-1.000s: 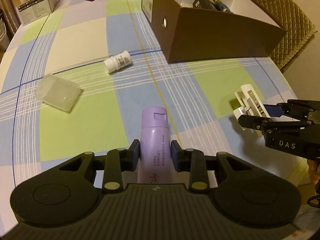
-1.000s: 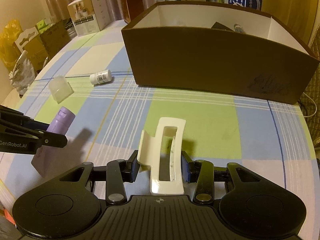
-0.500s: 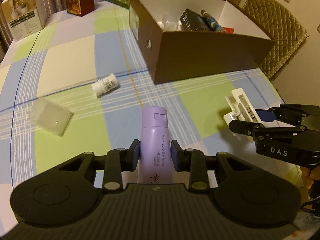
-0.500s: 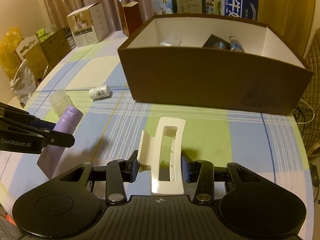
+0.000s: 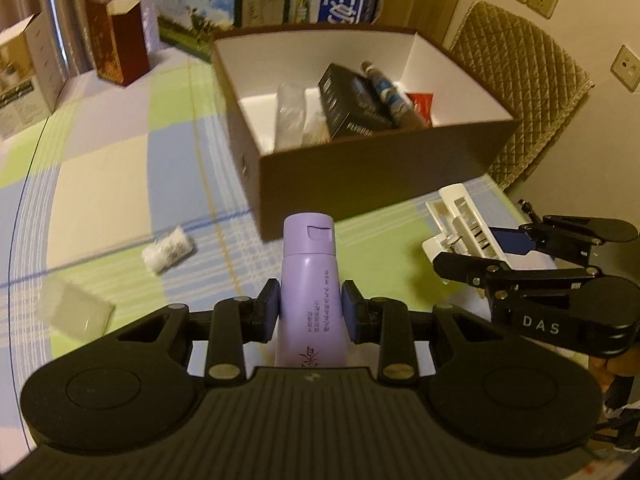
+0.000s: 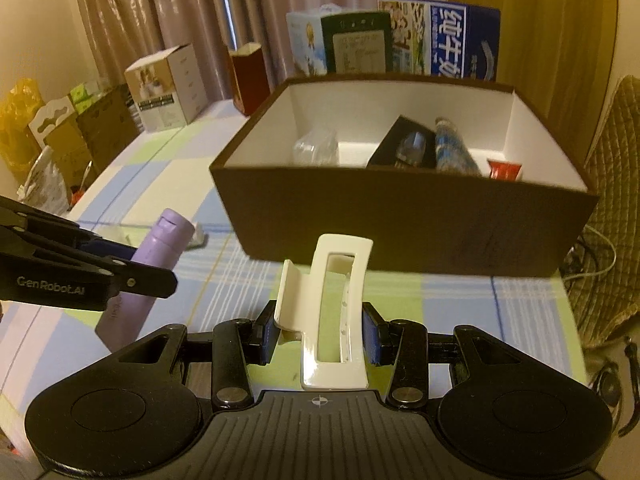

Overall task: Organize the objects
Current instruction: 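Carry the holder and tube over the cardboard box with both grippers, then lower both items into the cardboard box and open both grippers, then withdraw both tools from the box toward the clear cup and pill bottle, then grasp the clear plastic cup with the left gripper while right grasps the white pill bottle, then lift the cup and pill bottle and carry them toward the cardboard box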

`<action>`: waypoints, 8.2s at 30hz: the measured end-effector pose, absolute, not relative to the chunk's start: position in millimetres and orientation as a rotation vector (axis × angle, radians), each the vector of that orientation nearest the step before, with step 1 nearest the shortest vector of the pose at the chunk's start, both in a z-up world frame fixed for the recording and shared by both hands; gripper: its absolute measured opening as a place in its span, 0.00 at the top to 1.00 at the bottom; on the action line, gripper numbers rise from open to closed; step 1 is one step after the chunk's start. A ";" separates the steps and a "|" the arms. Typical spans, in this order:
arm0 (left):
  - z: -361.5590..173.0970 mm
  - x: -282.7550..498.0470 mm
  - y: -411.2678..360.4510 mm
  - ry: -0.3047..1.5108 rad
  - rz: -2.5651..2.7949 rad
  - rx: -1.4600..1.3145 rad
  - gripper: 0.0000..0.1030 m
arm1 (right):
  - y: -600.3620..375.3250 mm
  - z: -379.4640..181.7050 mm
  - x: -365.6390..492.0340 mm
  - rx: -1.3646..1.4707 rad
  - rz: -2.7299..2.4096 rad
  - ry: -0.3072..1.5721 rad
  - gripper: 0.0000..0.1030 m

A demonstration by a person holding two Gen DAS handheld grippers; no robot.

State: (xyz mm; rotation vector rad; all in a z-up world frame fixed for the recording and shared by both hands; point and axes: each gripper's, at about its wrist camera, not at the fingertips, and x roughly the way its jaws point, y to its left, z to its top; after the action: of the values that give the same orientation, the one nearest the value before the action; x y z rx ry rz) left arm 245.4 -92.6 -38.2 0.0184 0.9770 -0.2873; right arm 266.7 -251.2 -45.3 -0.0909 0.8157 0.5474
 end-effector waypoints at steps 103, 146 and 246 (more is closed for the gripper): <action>-25.8 403.3 -139.5 1.051 -0.273 0.041 0.07 | -328.6 -19.0 447.5 -0.065 0.542 0.895 0.02; 5.8 216.6 -42.1 1.036 -0.170 -0.078 0.07 | -230.4 -9.1 274.3 0.039 0.669 0.910 0.02; -114.9 255.6 80.7 1.062 -0.020 -0.007 0.30 | -66.4 -142.5 287.8 -0.212 0.627 0.921 0.57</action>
State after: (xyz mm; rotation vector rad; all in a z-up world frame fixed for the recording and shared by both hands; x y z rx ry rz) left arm 255.6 80.7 -114.9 -0.0072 1.0619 -0.0201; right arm 287.8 -66.4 -142.5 -0.2123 0.9214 0.6271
